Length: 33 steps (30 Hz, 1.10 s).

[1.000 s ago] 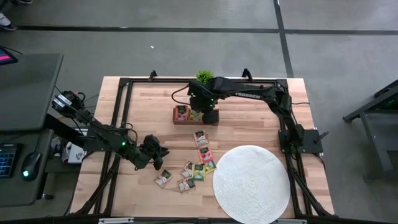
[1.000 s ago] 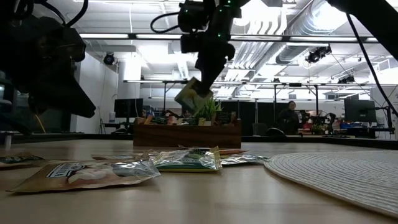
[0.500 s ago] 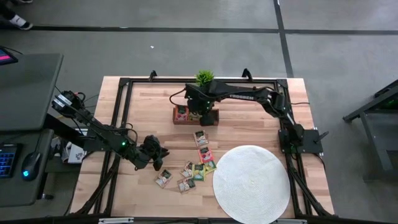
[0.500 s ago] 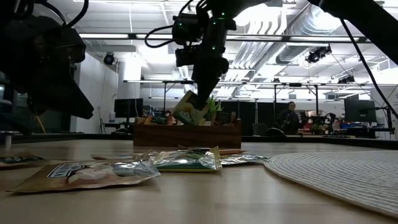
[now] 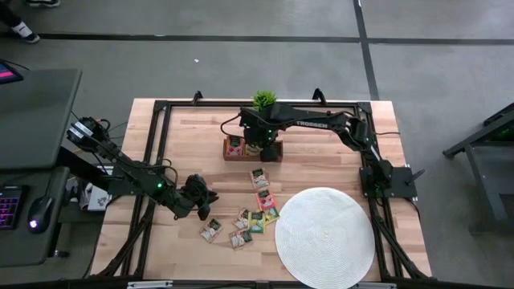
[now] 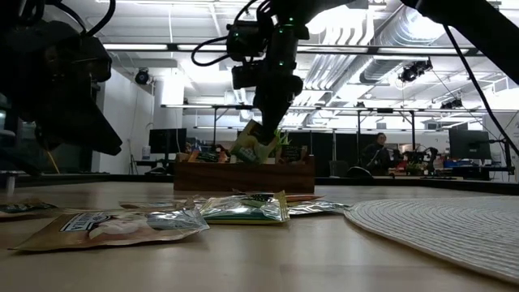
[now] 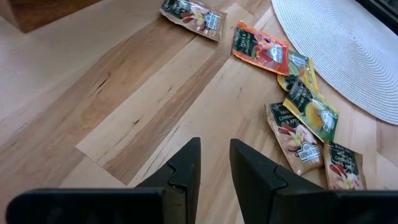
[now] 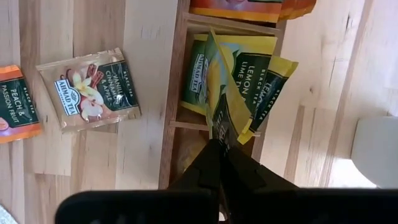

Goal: Pick & Place Tea
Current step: Put the yellow tea bag into the middle section of the wooden organizer

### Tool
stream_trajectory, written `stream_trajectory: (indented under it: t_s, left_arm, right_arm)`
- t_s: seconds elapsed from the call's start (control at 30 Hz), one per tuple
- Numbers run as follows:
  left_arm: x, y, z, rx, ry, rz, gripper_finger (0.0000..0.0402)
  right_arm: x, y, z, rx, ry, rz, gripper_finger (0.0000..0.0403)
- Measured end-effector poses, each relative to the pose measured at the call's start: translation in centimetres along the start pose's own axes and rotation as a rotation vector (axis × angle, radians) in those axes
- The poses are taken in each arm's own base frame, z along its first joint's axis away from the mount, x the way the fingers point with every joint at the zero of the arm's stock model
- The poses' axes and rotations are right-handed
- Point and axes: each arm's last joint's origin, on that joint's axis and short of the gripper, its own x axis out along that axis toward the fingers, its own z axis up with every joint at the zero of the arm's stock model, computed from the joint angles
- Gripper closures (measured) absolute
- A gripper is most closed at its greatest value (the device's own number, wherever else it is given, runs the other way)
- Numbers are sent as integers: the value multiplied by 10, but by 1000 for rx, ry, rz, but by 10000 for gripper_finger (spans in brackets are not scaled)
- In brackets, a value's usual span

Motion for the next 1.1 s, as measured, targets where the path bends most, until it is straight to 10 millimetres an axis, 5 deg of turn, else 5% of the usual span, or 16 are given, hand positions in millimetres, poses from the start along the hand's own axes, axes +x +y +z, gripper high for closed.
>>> stream_trajectory:
  t_s: [0.7, 1.1]
  left_arm:
    - [0, 0, 0, 8, 7, -3, 316]
    - [0, 0, 0, 12, 7, -3, 316]
  right_arm:
    - [17, 3, -11, -7, 88, -13, 401]
    - [17, 2, -11, -23, 100, -43, 368]
